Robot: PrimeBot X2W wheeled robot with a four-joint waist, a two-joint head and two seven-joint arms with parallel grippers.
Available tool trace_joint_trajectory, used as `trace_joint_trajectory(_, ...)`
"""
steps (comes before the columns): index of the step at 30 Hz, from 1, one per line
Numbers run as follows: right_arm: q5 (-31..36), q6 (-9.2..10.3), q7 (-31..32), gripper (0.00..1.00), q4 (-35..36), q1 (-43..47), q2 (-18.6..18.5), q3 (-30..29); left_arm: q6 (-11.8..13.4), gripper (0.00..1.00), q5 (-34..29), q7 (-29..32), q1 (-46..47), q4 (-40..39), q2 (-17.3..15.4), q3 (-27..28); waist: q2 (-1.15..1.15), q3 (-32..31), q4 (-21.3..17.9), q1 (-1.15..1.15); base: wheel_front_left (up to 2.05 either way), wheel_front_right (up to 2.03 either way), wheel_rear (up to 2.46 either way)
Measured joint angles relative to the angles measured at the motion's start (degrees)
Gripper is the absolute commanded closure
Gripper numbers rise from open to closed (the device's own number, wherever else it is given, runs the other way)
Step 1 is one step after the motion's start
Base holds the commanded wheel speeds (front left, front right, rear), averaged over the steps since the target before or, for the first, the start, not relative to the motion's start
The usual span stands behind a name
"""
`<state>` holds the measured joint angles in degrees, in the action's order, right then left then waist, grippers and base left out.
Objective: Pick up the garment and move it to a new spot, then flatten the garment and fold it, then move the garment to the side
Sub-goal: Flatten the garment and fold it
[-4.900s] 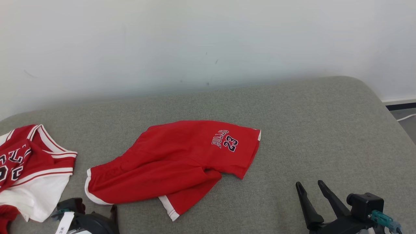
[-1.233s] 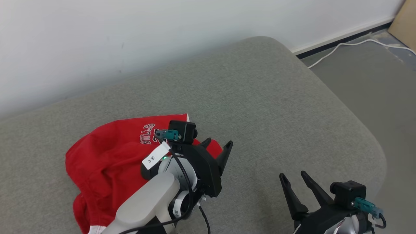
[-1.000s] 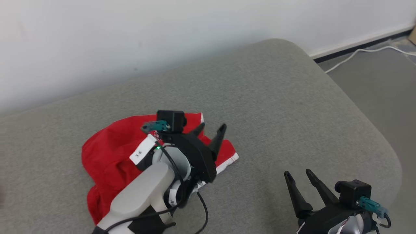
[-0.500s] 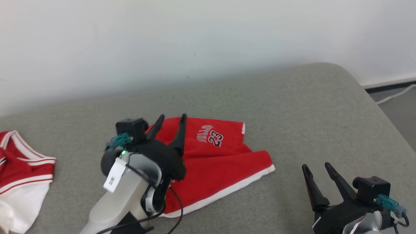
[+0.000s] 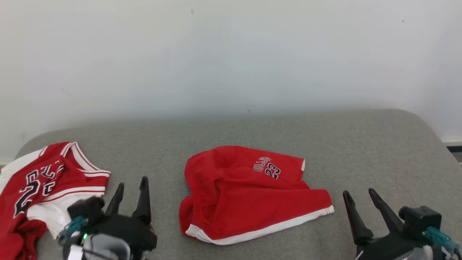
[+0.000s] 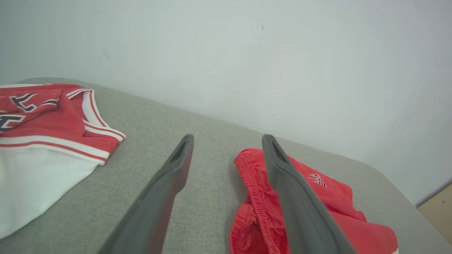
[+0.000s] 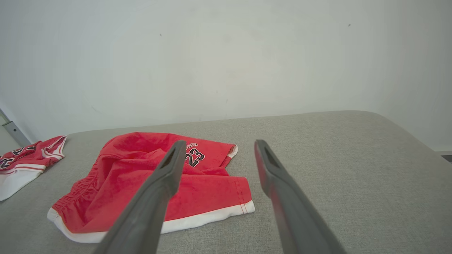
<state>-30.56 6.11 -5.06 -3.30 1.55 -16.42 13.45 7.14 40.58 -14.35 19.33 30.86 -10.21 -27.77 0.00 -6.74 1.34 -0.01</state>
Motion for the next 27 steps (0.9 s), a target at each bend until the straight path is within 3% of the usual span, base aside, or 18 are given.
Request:
trace_joint_trajectory(9,0.09,0.44,-0.47,0.00,1.69,1.69,0.57,-1.40,0.00,0.00,-4.39,-0.07,-13.82,-9.18,-3.15,6.84,0.00,-1.38,0.87,0.00,0.00,0.00,0.00)
trace_joint_trajectory(19,-0.30,0.69,-0.44,0.00,1.78,3.90,0.68,-3.60,-0.01,0.00,-7.06,0.86,-21.81,-17.63,-8.91,1.45,0.00,-0.39,-0.92,0.01,0.00,0.00,0.00)
trace_joint_trajectory(27,-1.13,0.71,0.55,0.00,1.40,4.51,0.53,-4.54,-0.01,0.00,-8.83,3.60,-22.94,-22.01,-10.28,1.37,0.00,0.49,-1.67,0.01,0.00,0.00,0.00)
